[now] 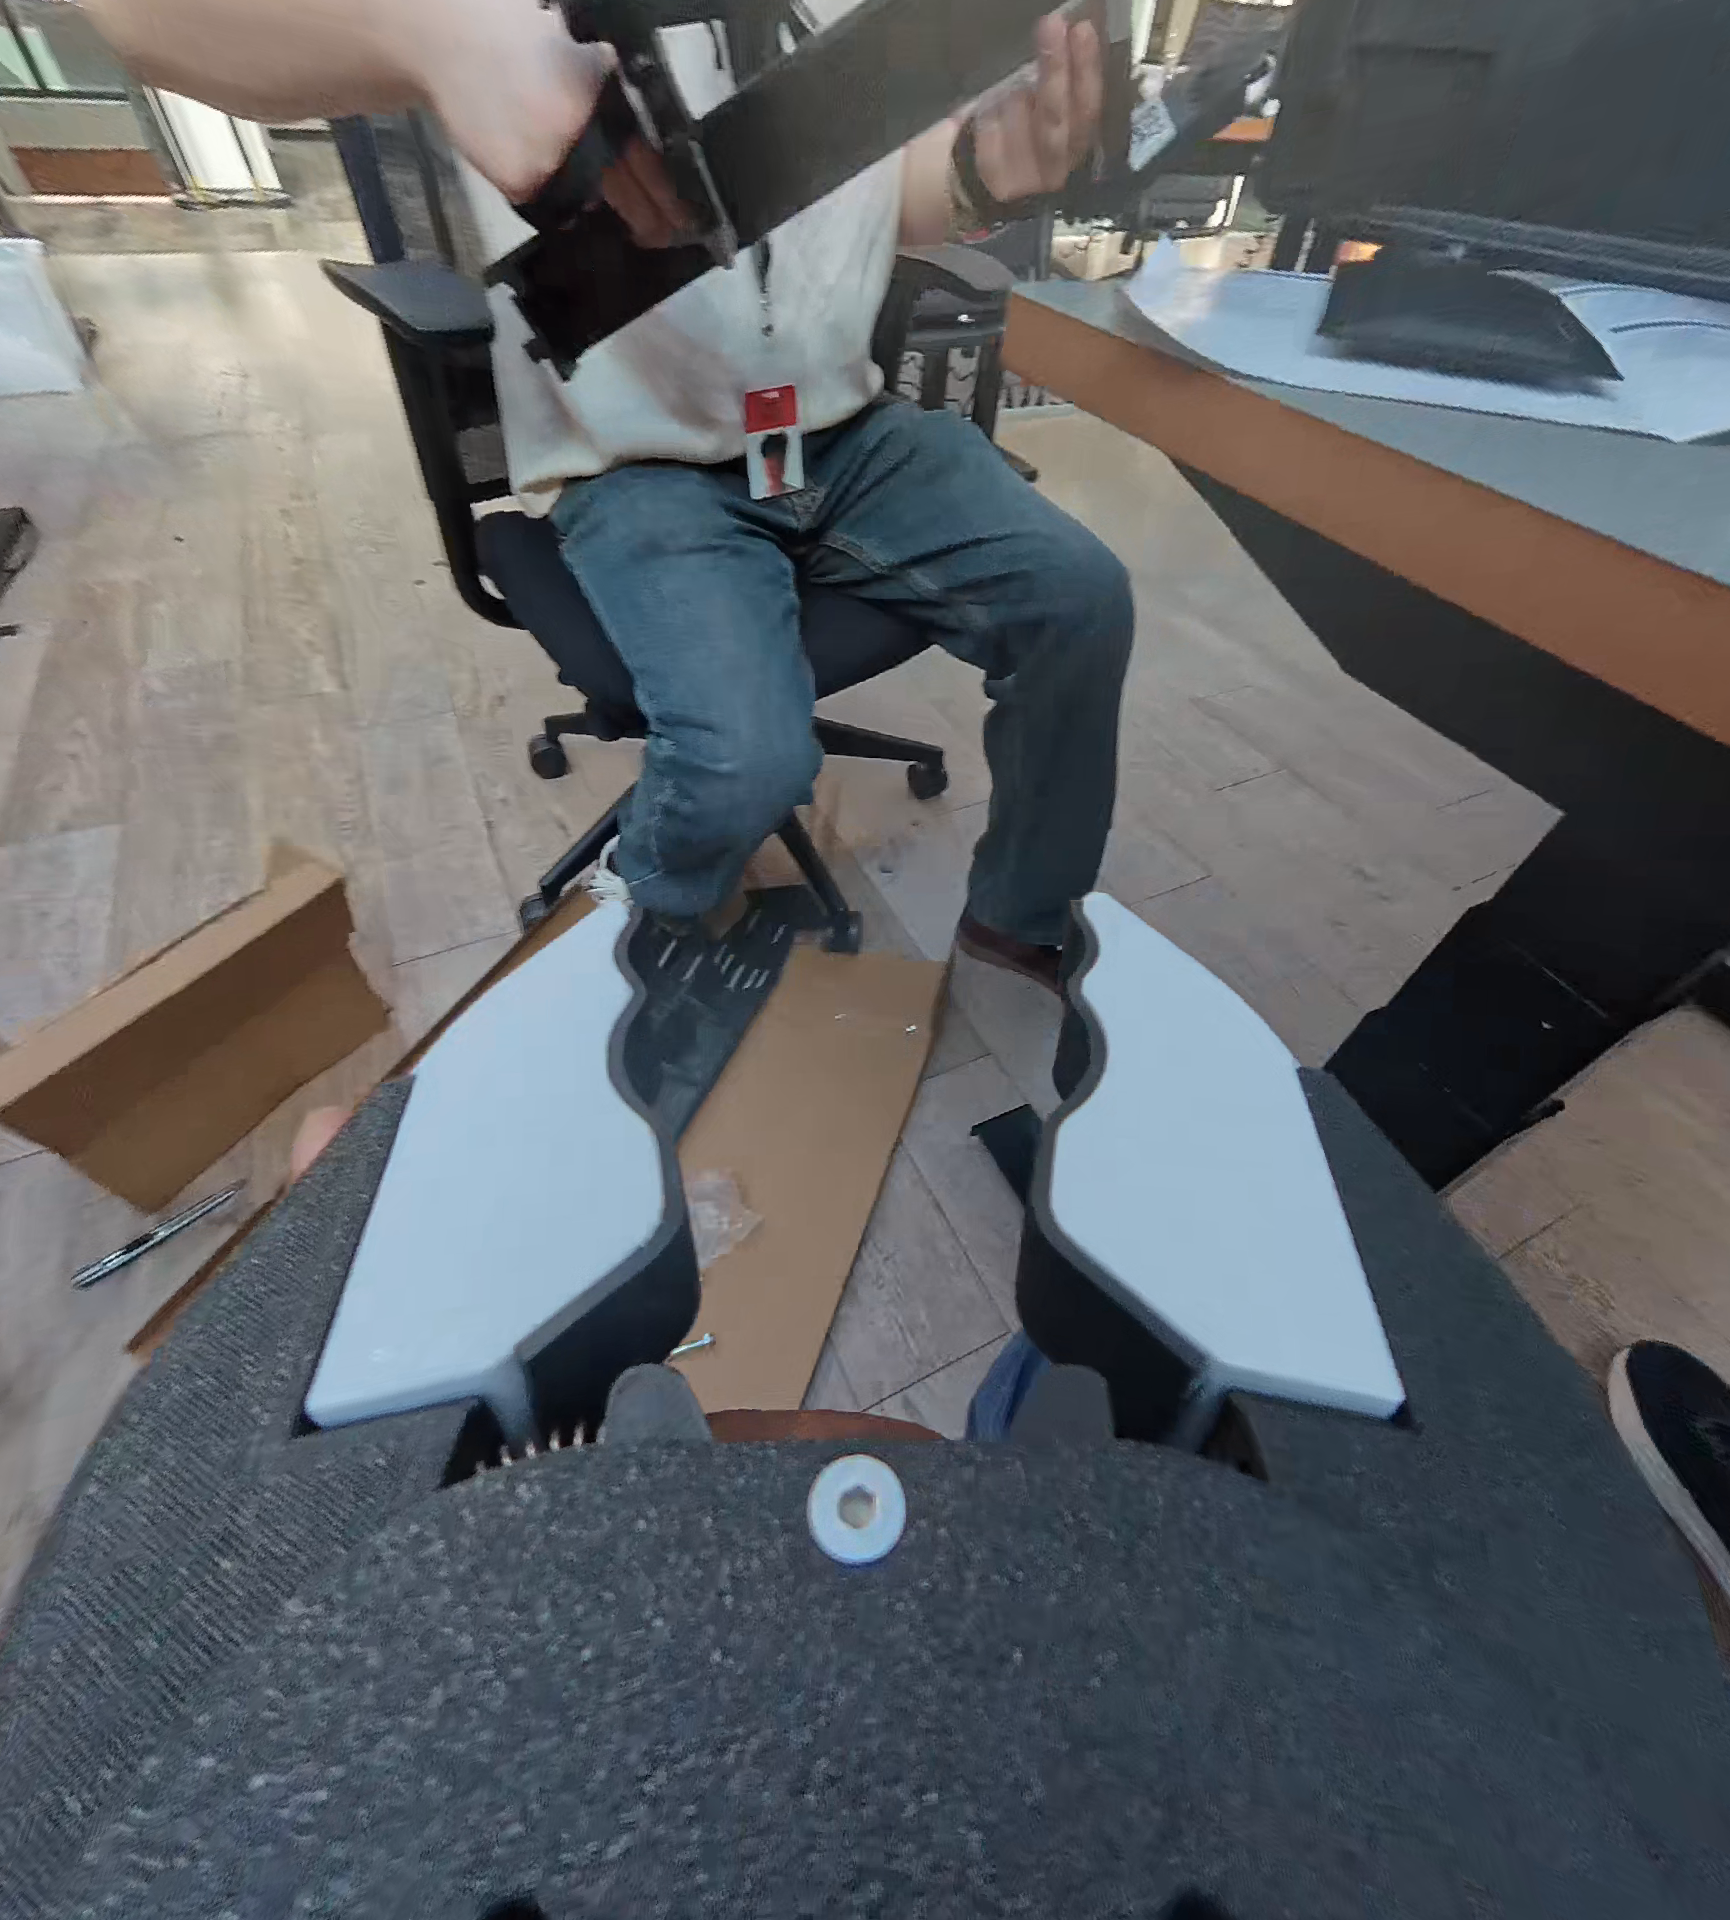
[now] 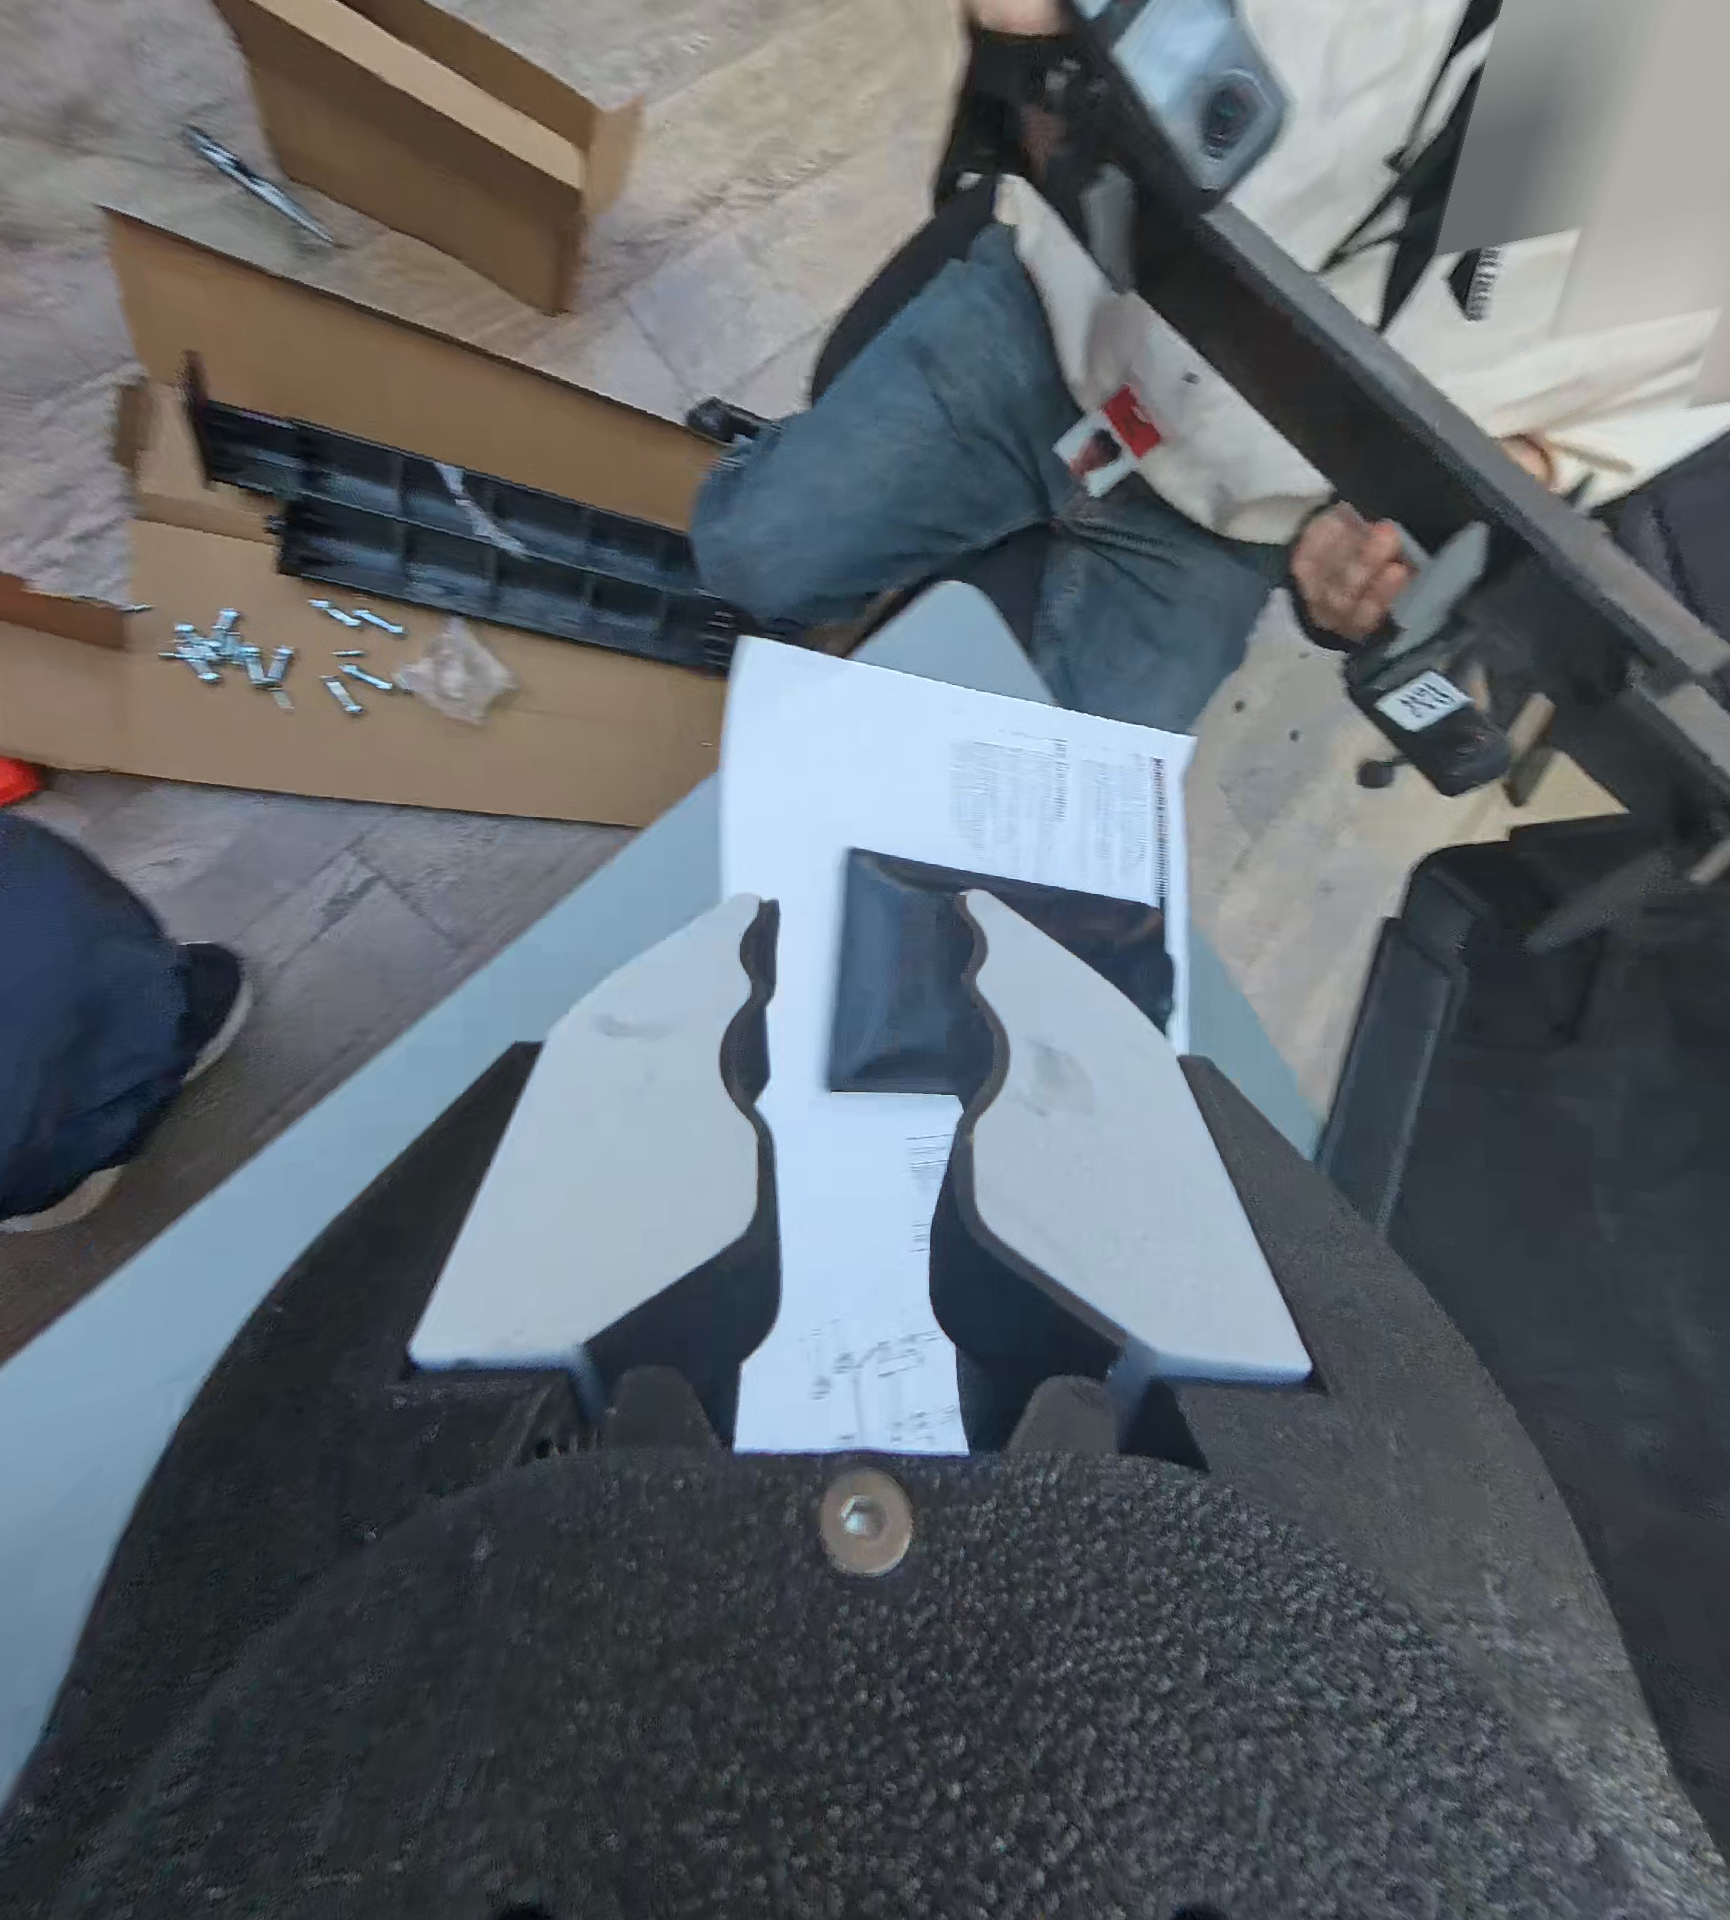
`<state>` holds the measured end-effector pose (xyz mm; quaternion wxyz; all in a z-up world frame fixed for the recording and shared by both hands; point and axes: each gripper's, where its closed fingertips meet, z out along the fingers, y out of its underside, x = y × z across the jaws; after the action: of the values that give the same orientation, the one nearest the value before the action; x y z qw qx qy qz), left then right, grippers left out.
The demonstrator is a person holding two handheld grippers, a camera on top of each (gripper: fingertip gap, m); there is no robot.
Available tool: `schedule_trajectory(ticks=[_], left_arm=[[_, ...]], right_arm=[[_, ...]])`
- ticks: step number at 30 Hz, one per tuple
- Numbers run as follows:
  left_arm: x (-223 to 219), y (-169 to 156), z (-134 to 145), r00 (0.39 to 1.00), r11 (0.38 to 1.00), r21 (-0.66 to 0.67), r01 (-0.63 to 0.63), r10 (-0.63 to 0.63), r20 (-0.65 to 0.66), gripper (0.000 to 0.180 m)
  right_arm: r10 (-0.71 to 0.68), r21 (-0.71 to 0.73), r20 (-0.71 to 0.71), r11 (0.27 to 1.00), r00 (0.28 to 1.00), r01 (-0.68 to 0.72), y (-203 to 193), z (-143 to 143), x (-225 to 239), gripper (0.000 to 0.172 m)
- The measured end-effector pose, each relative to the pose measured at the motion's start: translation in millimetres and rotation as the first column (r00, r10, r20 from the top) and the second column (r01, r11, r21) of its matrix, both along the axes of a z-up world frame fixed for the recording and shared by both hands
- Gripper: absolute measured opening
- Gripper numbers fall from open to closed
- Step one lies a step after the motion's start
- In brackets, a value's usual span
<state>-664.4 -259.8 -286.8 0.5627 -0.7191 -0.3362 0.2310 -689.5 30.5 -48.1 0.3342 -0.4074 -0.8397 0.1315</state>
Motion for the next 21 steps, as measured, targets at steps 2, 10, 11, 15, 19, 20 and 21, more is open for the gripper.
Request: schedule_trajectory(ticks=[2, 10, 11, 15, 19, 20, 21], left_arm=[[11, -47, 34, 0.999, 0.999, 0.003, -0.043, 0.043, -0.012, 0.075], [162, -194, 8, 0.999, 0.989, -0.143, 0.039, -0.041, -0.008, 0.073], [181, -210, -5, 1.000, 0.989, -0.147, 0.028, -0.028, 0.006, 0.072], [244, -259, -51, 0.992, 0.987, -0.159, -0.022, 0.041, 0.119, 0.072], [289, -273, -60, 0.988, 0.991, -0.125, -0.039, 0.056, 0.141, 0.071], [299, -273, -60, 0.988, 0.993, -0.114, -0.037, 0.053, 0.143, 0.071], [308, -274, -61, 0.988, 0.993, -0.109, -0.035, 0.051, 0.146, 0.071]], right_arm=[[0.107, -0.095, 0.071, 0.990, 0.992, -0.100, -64, -15, 51, 0.031], [0.489, -0.487, 0.283, 0.814, 0.825, -0.316, -254, -123, 277, 0.031], [0.522, -0.527, 0.303, 0.789, 0.797, -0.316, -270, -135, 300, 0.031], [0.611, -0.640, 0.323, 0.703, 0.722, -0.309, -321, -166, 371, 0.030], [0.649, -0.691, 0.351, 0.666, 0.675, -0.281, -358, -197, 427, 0.028], [0.656, -0.705, 0.348, 0.654, 0.670, -0.274, -367, -204, 439, 0.028], [0.657, -0.715, 0.341, 0.646, 0.673, -0.267, -375, -210, 450, 0.028]])
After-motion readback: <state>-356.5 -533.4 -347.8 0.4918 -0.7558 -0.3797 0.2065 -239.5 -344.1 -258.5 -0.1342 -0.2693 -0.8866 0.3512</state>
